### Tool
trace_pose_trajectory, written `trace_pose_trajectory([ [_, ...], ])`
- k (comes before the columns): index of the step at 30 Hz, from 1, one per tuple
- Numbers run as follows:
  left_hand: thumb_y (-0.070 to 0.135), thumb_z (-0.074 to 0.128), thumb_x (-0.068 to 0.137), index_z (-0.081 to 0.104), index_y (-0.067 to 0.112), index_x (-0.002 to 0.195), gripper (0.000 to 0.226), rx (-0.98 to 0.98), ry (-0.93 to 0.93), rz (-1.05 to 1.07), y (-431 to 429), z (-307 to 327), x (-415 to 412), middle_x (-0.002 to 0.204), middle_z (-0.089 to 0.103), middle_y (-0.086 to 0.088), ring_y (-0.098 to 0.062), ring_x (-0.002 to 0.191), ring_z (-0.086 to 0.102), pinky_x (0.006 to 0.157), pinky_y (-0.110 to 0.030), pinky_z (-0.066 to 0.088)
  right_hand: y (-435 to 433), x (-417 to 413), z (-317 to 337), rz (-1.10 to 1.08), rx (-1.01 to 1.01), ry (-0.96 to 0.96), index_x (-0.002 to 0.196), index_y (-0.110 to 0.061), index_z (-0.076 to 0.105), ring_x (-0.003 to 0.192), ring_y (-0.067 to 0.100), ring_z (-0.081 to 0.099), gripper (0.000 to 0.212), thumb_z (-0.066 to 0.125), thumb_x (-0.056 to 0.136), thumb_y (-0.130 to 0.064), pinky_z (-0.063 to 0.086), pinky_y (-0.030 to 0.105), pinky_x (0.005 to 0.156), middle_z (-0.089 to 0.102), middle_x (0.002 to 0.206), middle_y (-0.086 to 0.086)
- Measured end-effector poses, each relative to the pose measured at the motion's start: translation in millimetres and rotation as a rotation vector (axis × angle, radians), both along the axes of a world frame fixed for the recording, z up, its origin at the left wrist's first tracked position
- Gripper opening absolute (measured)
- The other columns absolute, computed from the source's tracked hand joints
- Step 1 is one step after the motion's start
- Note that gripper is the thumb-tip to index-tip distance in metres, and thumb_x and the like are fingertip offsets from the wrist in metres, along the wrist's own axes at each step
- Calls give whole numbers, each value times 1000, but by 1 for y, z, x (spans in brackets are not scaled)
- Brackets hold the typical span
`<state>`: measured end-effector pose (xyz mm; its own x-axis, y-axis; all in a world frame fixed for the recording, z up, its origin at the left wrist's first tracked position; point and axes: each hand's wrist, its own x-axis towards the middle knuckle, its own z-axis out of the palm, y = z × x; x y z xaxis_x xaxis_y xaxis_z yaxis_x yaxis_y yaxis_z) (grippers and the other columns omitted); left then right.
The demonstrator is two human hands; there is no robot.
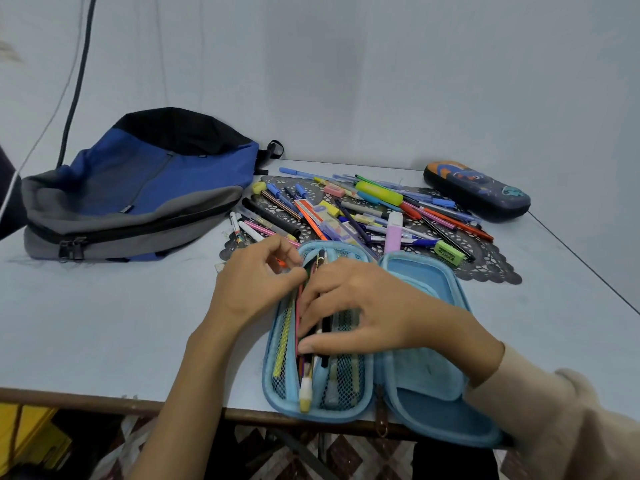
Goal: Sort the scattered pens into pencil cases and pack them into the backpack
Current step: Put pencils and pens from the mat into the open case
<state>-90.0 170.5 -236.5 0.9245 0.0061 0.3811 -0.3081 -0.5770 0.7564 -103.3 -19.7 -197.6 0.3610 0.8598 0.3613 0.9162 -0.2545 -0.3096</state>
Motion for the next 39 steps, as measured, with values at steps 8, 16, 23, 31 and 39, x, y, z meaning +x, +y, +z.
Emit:
trace_pose_trajectory([
  [8, 48, 59, 60, 64, 22, 62, 27, 7, 120, -83, 11, -15, -26, 57, 57, 5, -14, 59, 53, 63, -43, 47, -2, 3, -5, -34, 49, 22, 87, -11, 79, 86, 14, 66, 17, 68, 90, -24, 50, 37, 79, 74, 89, -1],
  [16, 27, 63, 68, 56, 11, 56, 21, -419, 181, -226, -5, -21, -20, 62, 53, -8, -21, 63, 46, 65, -42, 38, -4, 6, -11, -80, 67, 75, 87, -14, 79, 86, 6, 66, 14, 68, 87, -23, 38, 42, 103, 74, 93, -6],
  [23, 31, 66, 74, 60, 2, 71, 30, -537, 296, -285, 2, -28, -18, 69, 53, -19, -29, 69, 47, 70, -47, 37, -8, 7, -11, -85, 118, 223, 104, -9, 74, 98, 9, 68, 17, 65, 91, -16, 36, 42, 112, 74, 103, -1],
  [31, 28, 65, 70, 56, 5, 61, 26, -545, 278, -267, -3, -26, -21, 63, 47, -14, -26, 66, 43, 67, -43, 37, -18, 20, -9, -237, 94, 15, 100, -13, 76, 105, 11, 64, 20, 59, 89, -13, 42, 47, 104, 72, 106, -3],
  [39, 27, 65, 70, 56, 2, 64, 28, -573, 281, -288, 0, -28, -20, 66, 48, -18, -28, 68, 44, 70, -44, 37, -15, 16, -8, -181, 68, 15, 100, -16, 75, 104, 8, 63, 18, 61, 89, -16, 42, 43, 101, 72, 103, -8],
])
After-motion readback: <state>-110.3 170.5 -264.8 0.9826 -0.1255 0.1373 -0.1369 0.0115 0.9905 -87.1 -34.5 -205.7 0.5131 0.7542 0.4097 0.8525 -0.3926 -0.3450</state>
